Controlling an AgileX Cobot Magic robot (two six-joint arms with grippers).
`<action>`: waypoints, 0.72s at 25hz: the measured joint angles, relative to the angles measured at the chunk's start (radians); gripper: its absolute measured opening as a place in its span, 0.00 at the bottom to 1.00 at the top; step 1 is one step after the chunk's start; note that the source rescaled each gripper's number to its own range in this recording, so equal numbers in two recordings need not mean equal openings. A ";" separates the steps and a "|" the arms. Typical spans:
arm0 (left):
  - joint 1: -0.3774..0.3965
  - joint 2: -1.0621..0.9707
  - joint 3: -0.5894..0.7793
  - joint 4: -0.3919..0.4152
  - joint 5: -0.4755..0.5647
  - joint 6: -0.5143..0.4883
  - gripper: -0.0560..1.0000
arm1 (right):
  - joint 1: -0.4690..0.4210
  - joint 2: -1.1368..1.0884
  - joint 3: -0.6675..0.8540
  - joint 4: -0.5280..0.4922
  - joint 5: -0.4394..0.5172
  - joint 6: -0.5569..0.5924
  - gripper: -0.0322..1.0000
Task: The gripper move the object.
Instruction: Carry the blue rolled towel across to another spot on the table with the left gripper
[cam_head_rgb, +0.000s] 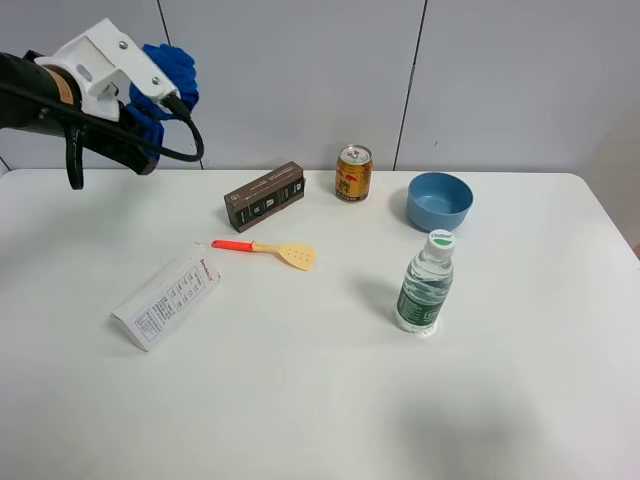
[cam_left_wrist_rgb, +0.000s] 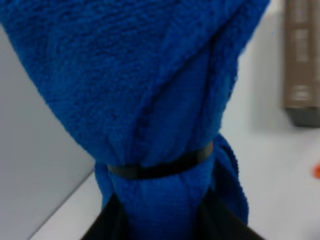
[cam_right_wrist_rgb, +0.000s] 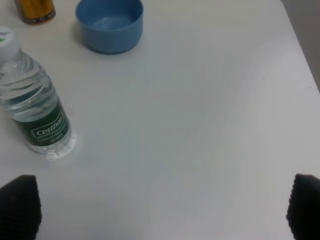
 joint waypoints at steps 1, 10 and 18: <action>0.023 0.020 0.000 -0.002 -0.026 0.000 0.05 | 0.000 0.000 0.000 0.000 0.000 0.000 1.00; 0.072 0.281 -0.096 -0.014 -0.025 0.101 0.05 | 0.000 0.000 0.000 0.000 0.000 0.000 1.00; 0.072 0.445 -0.201 -0.148 0.194 0.178 0.05 | 0.000 0.000 0.000 0.000 0.000 0.000 1.00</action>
